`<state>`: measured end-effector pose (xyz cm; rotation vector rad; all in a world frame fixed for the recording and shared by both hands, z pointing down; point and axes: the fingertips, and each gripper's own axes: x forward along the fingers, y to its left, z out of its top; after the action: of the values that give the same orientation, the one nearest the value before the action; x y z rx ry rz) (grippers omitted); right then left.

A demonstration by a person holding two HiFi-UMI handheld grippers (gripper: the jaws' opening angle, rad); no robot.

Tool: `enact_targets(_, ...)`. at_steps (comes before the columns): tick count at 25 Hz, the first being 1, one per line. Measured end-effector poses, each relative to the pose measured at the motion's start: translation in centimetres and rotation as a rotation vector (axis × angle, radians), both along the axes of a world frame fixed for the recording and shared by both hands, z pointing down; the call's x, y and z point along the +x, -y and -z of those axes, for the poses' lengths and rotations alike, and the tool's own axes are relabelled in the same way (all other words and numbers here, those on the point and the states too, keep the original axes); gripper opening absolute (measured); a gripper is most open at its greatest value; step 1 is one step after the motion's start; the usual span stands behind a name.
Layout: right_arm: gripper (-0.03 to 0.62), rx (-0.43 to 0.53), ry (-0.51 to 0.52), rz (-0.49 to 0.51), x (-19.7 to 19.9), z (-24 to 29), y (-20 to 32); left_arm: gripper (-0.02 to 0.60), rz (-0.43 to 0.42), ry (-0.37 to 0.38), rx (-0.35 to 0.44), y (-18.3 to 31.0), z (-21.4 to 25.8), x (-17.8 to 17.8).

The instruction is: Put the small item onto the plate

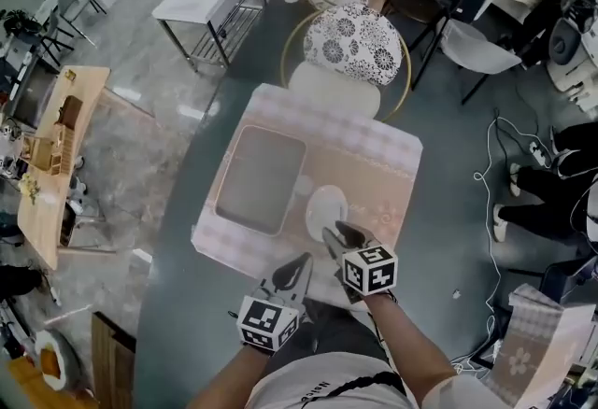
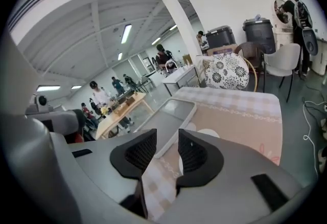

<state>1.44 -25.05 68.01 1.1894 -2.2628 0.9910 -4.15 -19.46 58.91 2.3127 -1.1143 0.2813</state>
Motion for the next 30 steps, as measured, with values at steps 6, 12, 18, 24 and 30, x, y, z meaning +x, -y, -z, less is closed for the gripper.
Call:
enact_targets(6,0.08,0.136,0.036,0.003,-1.3,6.6,-2.2,0.005,-0.017,0.0,0.032,-3.2,2.6,-0.2)
enact_targets(12,0.051,0.252,0.077,-0.008,-1.6,12.8,-4.8,0.005,-0.017,-0.037,0.1,-5.0,6.4,-0.4)
enact_targets(18,0.04,0.357,0.128,-0.011,-2.1,18.3,-8.1,0.005,-0.025,-0.061,0.159,-7.0,10.2,-0.3)
enact_targets(24,0.028,0.444,0.161,-0.018,-2.1,22.3,-10.1,0.005,-0.033,-0.092,0.211,-8.1,13.3,0.4)
enact_targets(30,0.015,0.507,0.164,-0.015,-2.5,24.6,-12.5,0.005,-0.036,-0.101,0.258,-9.6,15.5,0.2)
